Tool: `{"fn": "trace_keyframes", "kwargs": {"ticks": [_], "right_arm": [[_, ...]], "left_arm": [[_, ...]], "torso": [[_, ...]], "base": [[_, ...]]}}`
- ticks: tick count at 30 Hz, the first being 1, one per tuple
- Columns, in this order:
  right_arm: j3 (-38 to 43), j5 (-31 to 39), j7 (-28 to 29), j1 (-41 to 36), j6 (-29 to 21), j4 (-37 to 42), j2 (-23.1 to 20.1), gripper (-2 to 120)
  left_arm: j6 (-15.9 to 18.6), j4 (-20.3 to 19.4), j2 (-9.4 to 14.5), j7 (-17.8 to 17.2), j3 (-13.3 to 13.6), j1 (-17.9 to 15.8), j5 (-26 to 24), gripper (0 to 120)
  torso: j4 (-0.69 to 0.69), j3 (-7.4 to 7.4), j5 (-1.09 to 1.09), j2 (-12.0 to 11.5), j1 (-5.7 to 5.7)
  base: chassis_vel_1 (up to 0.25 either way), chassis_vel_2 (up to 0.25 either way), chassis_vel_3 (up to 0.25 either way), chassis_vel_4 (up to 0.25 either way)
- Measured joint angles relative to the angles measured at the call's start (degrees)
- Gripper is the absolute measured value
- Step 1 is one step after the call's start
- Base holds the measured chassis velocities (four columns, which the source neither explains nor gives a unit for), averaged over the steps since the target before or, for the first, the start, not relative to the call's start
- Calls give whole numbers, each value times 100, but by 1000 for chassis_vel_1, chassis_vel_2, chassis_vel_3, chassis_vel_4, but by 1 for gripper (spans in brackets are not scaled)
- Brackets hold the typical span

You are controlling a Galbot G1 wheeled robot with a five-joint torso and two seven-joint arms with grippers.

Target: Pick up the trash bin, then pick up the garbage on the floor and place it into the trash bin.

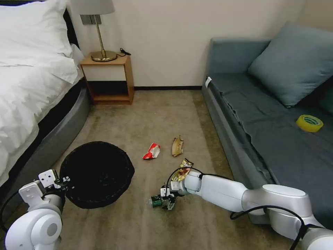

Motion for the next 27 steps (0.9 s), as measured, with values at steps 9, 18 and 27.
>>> {"fn": "trace_keyframes", "kwargs": {"ticks": [9,18,27], "right_arm": [[96,-158,42,-137,305,-373,127,97],[144,-203,113,-168,420,-437,143,95],[145,-204,170,-81,473,-414,117,85]], "left_arm": [[-17,-1,-50,14,29,5,33,2],[-40,26,-10,17,7,13,46,2],[-45,65,11,20,22,-14,59,2]], "torso": [[-3,-2,-4,2,-1],[-2,-1,-3,3,-1],[5,1,3,-1,0]], "base": [[0,0,0,0],[0,0,0,0],[0,0,0,0]]}}
